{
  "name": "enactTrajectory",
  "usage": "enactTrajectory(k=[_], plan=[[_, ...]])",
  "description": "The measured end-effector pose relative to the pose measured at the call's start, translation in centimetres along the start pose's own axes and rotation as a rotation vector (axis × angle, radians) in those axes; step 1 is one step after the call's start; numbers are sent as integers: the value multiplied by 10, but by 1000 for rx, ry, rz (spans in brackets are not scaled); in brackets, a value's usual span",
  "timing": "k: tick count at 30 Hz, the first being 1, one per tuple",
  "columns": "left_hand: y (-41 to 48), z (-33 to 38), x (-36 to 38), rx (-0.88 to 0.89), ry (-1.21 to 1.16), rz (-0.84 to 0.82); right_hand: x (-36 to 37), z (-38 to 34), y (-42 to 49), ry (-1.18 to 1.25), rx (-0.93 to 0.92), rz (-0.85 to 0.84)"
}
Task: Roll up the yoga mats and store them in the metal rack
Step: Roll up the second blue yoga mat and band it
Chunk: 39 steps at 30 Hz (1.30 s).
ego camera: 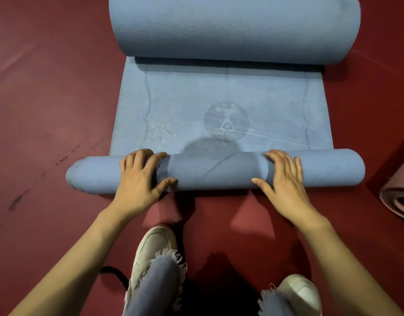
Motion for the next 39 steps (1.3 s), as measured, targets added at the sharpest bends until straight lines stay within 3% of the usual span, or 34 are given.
enactTrajectory(k=[6, 13, 20, 25, 32, 39], plan=[[1, 15, -2, 127, -41, 108, 2, -2, -1, 28, 47, 79], [1, 26, 5, 23, -95, 195, -3, -1, 5, -78, 86, 80], [13, 21, 3, 28, -139, 182, -6, -2, 15, -4, 96, 152], [17, 36, -4, 97, 50, 273, -6, -5, 12, -22, 200, 230], [15, 34, 14, 36, 51, 44, -11, 2, 19, 23, 49, 97], [38, 28, 21, 72, 116, -10, -13, 4, 37, 74, -29, 71]])
Point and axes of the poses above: each hand's wrist, its own y-axis towards the middle knuckle, its own x-axis out of the palm, z = x × y, the point moved 7 cm from there along y, towards the middle knuckle, and after that the axes turned 12 degrees about -z, right-handed, at the moved point
